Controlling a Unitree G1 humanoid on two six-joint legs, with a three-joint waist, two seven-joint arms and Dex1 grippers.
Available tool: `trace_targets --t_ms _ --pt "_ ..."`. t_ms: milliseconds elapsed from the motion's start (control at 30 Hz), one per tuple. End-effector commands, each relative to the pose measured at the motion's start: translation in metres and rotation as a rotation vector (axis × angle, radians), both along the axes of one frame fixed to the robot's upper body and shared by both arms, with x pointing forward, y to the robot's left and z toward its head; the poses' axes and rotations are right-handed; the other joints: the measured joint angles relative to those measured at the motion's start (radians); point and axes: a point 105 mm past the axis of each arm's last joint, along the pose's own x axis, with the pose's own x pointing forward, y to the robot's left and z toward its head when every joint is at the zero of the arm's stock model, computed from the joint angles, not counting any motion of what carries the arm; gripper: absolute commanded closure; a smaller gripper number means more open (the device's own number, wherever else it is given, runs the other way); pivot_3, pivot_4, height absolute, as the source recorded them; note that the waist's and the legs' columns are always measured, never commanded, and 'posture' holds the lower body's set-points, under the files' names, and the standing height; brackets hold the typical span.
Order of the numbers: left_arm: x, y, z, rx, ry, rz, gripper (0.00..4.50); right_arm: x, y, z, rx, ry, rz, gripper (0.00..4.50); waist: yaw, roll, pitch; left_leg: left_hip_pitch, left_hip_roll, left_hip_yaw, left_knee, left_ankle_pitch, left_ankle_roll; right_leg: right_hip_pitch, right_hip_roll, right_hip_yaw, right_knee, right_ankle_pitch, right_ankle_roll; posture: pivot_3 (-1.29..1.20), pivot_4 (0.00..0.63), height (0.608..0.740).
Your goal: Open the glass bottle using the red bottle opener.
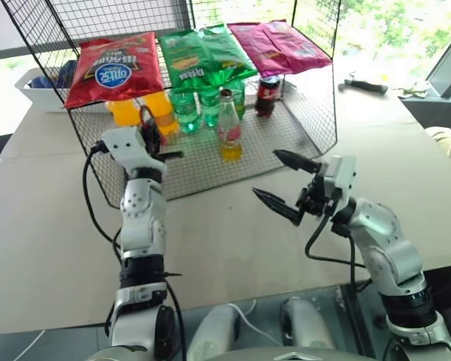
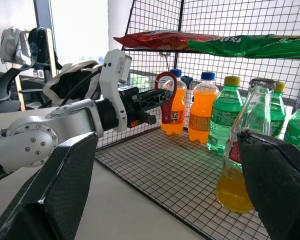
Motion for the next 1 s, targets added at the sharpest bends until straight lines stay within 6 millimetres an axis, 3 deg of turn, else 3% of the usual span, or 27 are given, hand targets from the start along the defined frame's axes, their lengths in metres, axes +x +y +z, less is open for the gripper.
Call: trace_targets --t_ms 33,267,500,800,1000 --pt "-0.004 -0.001 0.018 0.014 -0.07 -0.01 4.44 -0.004 -0.001 0.017 0.046 -0.058 0.007 0.0 0.001 0.0 0.0 0.0 0.0 0.0 0.0 0.0 0.0 0.0 0.0 0.0 0.0 0.0 0.0 0.0 0.15 0.74" --pt "-0.01 -0.002 0.021 -0.005 -0.078 -0.022 4.44 -0.003 0.001 0.023 0.072 -0.06 0.018 0.0 0.0 0.0 0.0 0.0 0.0 0.0 0.0 0.0 0.0 0.0 0.0 0.0 0.0 0.0 0.0 0.0 0.15 0.74" --pt "-0.019 -0.009 0.031 -0.195 -0.135 -0.151 4.44 -0.003 0.002 0.019 0.066 -0.05 0.018 0.0 -0.001 0.0 0.0 0.0 0.0 0.0 0.0 0.0 0.0 0.0 0.0 0.0 0.0 0.0 0.0 0.0 0.15 0.74" --pt "-0.031 -0.016 0.021 -0.318 -0.102 -0.274 4.44 -0.001 0.002 0.017 0.065 -0.048 0.009 0.0 -0.002 0.0 0.0 0.0 0.0 0.0 0.0 0.0 0.0 0.0 0.0 0.0 0.0 0.0 0.0 0.0 0.15 0.74" --pt "-0.037 0.0 0.018 -0.528 -0.134 -0.305 4.44 0.0 0.002 0.013 0.065 -0.041 0.0 0.0 -0.005 0.0 0.0 0.0 0.001 0.0 0.0 0.0 0.0 0.0 0.0 0.0 0.0 0.0 0.0 0.0 0.15 0.74"
